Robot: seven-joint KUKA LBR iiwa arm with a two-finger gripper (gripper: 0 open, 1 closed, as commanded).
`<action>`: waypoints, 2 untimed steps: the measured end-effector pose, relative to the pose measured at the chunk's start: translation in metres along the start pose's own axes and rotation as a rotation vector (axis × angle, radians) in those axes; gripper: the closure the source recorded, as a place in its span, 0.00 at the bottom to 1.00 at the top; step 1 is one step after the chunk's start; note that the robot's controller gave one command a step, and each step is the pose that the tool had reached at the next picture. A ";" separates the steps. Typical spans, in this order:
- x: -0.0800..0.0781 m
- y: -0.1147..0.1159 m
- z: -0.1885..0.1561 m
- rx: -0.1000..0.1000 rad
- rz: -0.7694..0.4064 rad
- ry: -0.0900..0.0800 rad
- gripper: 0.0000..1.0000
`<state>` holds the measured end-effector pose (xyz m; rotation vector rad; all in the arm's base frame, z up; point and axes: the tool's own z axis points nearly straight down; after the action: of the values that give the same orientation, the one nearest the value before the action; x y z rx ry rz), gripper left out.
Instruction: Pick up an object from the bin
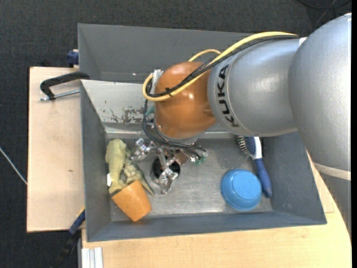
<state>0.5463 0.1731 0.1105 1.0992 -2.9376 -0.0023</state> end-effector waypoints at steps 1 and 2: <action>-0.051 0.012 0.032 0.009 -0.217 0.006 0.00; -0.052 0.012 0.031 0.010 -0.216 0.002 1.00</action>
Offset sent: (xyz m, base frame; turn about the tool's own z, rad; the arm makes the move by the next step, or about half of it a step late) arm 0.0258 0.0460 -0.0405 -0.2206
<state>0.5771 0.2161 0.0792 1.4108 -2.8035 0.0131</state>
